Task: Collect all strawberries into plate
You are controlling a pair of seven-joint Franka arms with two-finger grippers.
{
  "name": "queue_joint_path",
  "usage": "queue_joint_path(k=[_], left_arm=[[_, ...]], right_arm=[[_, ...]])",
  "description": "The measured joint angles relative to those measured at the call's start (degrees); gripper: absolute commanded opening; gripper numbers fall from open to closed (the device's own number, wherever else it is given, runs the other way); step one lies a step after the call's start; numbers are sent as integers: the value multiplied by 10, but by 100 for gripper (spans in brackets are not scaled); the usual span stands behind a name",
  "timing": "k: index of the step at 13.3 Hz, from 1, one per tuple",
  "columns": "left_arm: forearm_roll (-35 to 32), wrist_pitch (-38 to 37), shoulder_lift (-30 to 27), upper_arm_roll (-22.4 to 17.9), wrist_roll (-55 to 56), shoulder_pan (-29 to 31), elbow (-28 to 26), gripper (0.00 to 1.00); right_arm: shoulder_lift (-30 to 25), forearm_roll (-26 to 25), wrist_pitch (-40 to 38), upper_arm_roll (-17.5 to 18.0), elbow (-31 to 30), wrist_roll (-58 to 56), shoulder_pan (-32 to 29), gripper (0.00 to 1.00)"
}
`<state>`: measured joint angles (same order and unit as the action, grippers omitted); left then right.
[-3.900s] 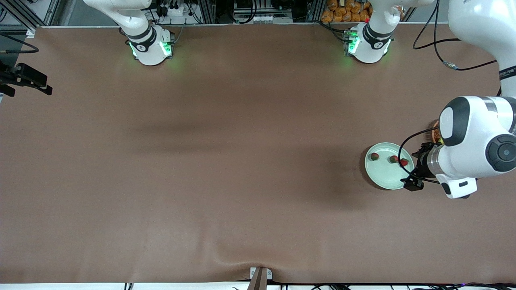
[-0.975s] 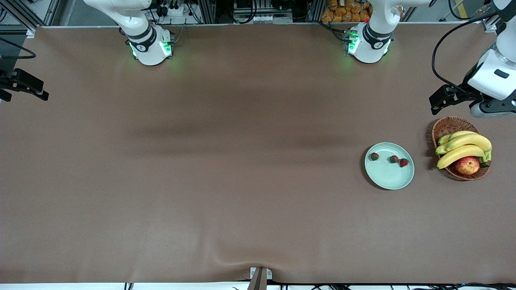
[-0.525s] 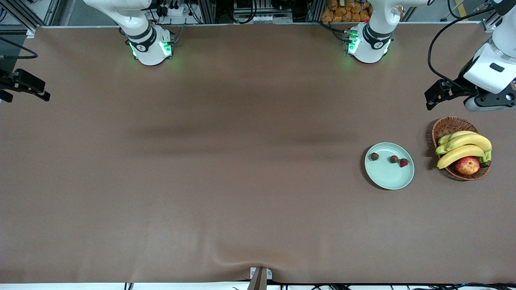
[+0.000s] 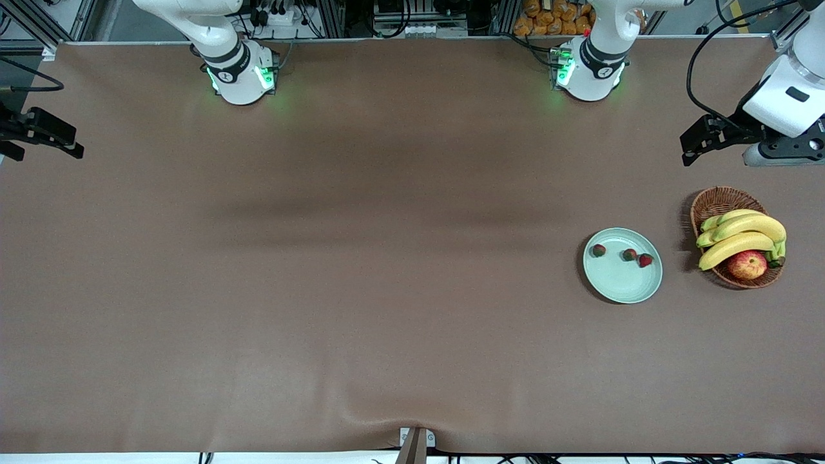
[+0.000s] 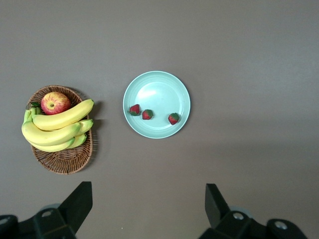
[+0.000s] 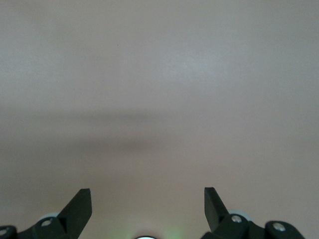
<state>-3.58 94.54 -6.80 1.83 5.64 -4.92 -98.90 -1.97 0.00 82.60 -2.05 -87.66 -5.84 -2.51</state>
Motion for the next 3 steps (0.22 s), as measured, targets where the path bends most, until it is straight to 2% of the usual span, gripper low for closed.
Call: queue_joint_path(k=[3], left_arm=[[1, 0, 0, 0, 0, 0, 9, 100]], right_arm=[[-2, 0, 0, -3, 0, 0, -13, 100]])
